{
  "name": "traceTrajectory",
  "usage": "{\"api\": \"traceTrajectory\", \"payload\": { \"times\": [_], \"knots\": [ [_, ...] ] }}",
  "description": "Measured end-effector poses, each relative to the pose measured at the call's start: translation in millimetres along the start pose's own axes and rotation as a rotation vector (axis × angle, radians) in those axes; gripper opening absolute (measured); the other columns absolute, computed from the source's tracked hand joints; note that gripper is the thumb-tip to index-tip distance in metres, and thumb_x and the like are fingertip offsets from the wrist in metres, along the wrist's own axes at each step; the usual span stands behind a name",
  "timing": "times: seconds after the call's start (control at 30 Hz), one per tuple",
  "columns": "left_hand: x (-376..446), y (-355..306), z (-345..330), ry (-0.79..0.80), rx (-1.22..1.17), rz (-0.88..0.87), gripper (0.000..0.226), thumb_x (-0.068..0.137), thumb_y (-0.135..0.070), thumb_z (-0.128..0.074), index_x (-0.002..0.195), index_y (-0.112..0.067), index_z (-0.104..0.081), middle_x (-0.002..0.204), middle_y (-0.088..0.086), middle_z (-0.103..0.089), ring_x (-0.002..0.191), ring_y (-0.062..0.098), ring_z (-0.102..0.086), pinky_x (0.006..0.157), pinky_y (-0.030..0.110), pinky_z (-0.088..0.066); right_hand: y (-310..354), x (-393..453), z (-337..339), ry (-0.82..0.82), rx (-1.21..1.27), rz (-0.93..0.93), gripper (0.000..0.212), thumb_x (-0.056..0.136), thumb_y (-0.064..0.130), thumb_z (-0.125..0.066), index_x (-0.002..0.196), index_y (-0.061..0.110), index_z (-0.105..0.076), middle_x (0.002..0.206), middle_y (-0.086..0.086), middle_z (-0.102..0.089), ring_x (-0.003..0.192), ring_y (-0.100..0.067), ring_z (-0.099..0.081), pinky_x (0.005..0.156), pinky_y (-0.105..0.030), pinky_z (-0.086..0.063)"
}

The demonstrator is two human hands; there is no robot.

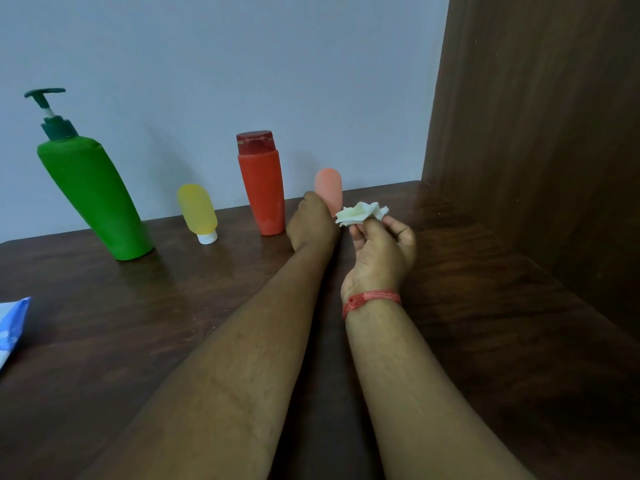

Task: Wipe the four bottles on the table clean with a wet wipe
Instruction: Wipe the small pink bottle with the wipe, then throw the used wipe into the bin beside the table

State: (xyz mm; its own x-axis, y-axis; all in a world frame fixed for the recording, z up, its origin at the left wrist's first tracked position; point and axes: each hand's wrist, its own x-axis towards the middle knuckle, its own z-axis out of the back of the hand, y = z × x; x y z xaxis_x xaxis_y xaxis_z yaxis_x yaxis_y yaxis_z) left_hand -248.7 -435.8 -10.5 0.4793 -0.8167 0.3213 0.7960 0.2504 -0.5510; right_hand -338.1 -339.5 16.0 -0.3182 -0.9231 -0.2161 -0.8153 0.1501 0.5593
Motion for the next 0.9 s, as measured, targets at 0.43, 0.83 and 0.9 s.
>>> {"api": "traceTrajectory", "payload": {
  "times": [0.43, 0.83, 0.9],
  "knots": [
    [4, 1, -4, 0.011, 0.053, 0.037, 0.029, 0.091, -0.025, -0.062, 0.113, -0.008, -0.053, 0.109, 0.009, -0.065, 0.092, 0.029, -0.068, 0.078, 0.045, -0.058, -1, -1, 0, -0.003, -0.002, -0.022, 0.025, 0.081, -0.013, -0.069, 0.089, 0.009, -0.062, 0.105, -0.024, -0.071, 0.091, -0.032, -0.074, 0.063, -0.023, -0.057],
    [-8, 3, 6, 0.009, 0.005, 0.027, 0.044, 0.091, -0.031, -0.064, 0.12, -0.003, -0.046, 0.122, 0.014, -0.057, 0.098, 0.032, -0.067, 0.075, 0.043, -0.055, -6, 3, 0, 0.02, -0.001, -0.023, 0.025, 0.079, -0.013, -0.07, 0.089, 0.008, -0.061, 0.105, -0.024, -0.071, 0.089, -0.031, -0.074, 0.062, -0.023, -0.057],
    [-15, 7, 9, 0.022, -0.02, 0.006, 0.053, 0.09, -0.033, -0.067, 0.124, -0.001, -0.044, 0.126, 0.017, -0.052, 0.102, 0.032, -0.064, 0.079, 0.042, -0.054, -7, 4, 1, 0.022, -0.014, -0.011, 0.024, 0.079, -0.012, -0.07, 0.09, 0.008, -0.062, 0.106, -0.025, -0.071, 0.091, -0.032, -0.074, 0.064, -0.025, -0.058]
  ]
}}
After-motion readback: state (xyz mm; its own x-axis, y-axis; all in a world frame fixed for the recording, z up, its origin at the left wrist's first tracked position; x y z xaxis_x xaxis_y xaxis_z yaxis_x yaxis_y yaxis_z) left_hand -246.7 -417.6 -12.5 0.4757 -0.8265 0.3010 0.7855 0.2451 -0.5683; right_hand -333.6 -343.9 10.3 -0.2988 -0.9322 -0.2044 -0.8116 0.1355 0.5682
